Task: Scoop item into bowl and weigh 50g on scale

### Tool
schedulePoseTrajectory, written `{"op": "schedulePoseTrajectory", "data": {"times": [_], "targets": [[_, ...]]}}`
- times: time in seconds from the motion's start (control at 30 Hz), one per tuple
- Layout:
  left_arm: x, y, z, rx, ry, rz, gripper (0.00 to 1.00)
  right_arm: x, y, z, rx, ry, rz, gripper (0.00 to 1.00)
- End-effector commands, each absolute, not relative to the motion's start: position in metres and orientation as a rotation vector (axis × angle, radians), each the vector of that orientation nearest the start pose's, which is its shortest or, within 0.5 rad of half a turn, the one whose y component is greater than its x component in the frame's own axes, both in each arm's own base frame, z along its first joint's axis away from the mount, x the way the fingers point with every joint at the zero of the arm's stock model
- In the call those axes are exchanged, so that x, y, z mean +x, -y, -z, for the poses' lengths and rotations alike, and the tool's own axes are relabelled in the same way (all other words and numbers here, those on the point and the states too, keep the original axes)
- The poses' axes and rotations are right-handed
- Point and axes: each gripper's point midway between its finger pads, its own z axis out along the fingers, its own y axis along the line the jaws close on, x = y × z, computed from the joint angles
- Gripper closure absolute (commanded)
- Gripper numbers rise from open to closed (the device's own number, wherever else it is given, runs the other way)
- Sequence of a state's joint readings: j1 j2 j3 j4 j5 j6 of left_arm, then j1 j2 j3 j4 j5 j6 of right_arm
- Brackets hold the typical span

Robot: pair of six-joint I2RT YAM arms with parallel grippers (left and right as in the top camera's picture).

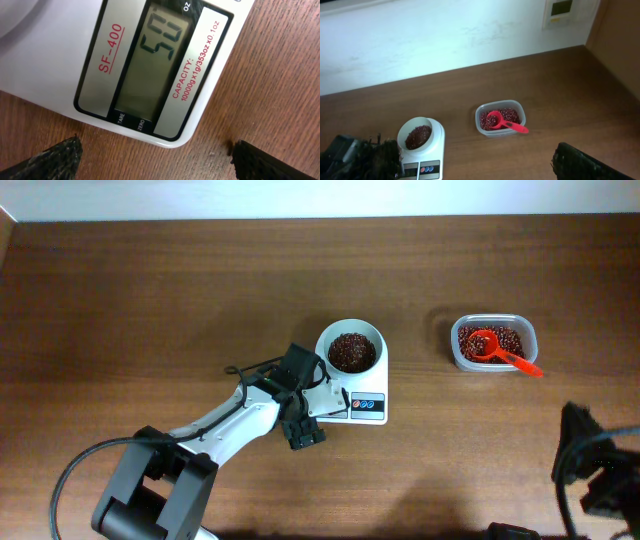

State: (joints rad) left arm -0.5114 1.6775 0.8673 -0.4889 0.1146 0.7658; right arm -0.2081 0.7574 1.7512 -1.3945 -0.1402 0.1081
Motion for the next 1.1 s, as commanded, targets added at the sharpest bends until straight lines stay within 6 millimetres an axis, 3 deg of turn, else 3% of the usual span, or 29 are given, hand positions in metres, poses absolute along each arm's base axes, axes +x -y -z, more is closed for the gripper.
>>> {"op": "schedulePoseTrajectory", "data": {"times": [0.0, 0.17, 0.27, 0.47, 0.53, 0.67, 0.87, 0.97, 1.07], "targets": [[0.272, 0.176, 0.0, 1.723, -2.296, 0.118, 0.01, 0.121, -0.001, -0.434, 0.177, -1.929, -0.082, 0.01], [0.272, 0.176, 0.0, 1.723, -2.296, 0.118, 0.01, 0.092, -0.012, -0.408, 0.104, -1.904, -0.119, 0.01], [0.272, 0.176, 0.0, 1.723, -2.296, 0.118, 0.01, 0.085, -0.009, -0.376, 0.118, -1.907, -0.102, 0.01], [0.272, 0.176, 0.0, 1.723, -2.296, 0.118, 0.01, 0.09, -0.009, -0.297, 0.12, -1.924, -0.104, 0.01], [0.272, 0.176, 0.0, 1.723, -2.296, 0.118, 0.01, 0.098, -0.008, -0.284, 0.114, -1.88, -0.102, 0.01], [0.272, 0.176, 0.0, 1.723, -2.296, 0.118, 0.01, 0.125, -0.005, -0.281, 0.099, -1.781, -0.09, 0.01], [0.272, 0.176, 0.0, 1.723, -2.296, 0.118, 0.01, 0.179, -0.012, -0.342, -0.199, -1.335, 0.129, 0.01], [0.272, 0.176, 0.0, 1.723, -2.296, 0.118, 0.01, 0.194, -0.013, -0.344, -0.227, -1.18, 0.178, 0.01], [0.272, 0.176, 0.0, 1.723, -2.296, 0.118, 0.01, 0.204, -0.013, -0.33, -0.221, -1.109, 0.185, 0.01]]}}
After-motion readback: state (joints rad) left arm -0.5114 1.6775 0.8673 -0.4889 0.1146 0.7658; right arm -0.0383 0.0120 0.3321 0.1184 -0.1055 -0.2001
